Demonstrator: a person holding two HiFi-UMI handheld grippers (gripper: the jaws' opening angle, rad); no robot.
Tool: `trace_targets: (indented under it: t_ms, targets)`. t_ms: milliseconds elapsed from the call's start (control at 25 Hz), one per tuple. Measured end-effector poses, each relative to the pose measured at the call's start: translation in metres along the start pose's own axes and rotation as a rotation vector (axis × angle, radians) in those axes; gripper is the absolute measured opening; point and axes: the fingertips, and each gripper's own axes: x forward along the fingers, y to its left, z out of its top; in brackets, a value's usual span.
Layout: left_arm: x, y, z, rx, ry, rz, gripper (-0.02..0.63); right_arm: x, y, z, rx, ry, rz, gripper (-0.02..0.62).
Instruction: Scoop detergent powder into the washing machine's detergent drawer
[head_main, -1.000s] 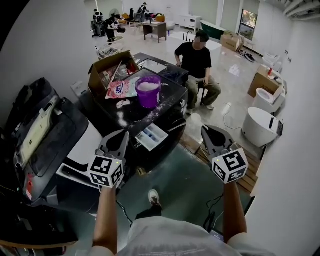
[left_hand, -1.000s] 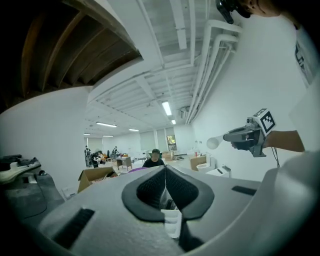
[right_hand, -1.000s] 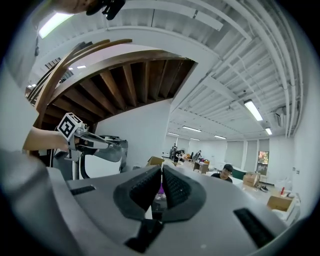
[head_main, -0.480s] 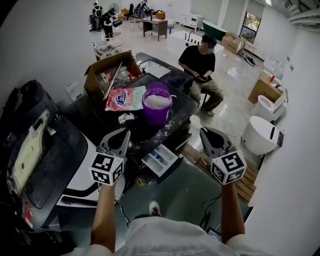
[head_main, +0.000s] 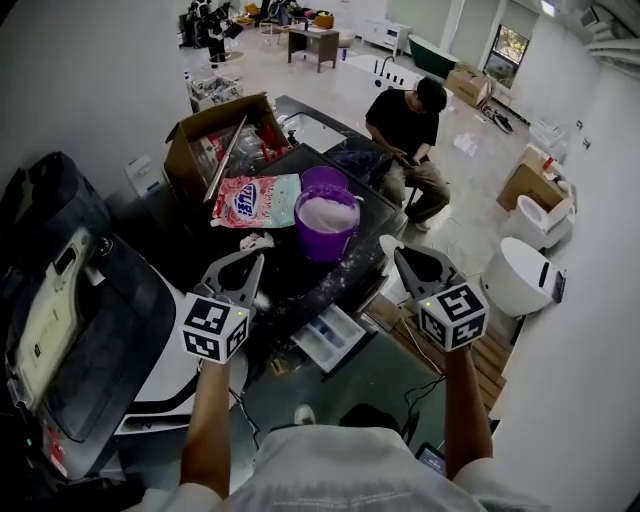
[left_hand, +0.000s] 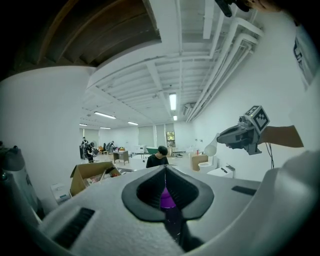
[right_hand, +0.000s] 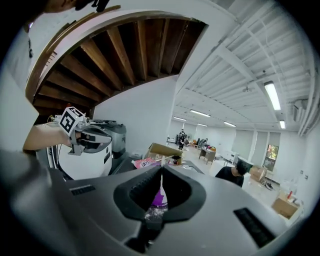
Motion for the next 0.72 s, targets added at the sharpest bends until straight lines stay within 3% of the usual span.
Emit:
trace_targets:
  t_ms: [280,720]
  targets:
    - [0.020,0.027,-0.019,-0.031,0.035,0.053,0.009,0.058,-0.008,0.009,-0.035,-0.011,0.115,0.012]
    - [0.059,0.049,-0.026,-0.094,0.068,0.176,0.009,0.157,-0.029,0.017,-0.106,0.002,0.370,0.011]
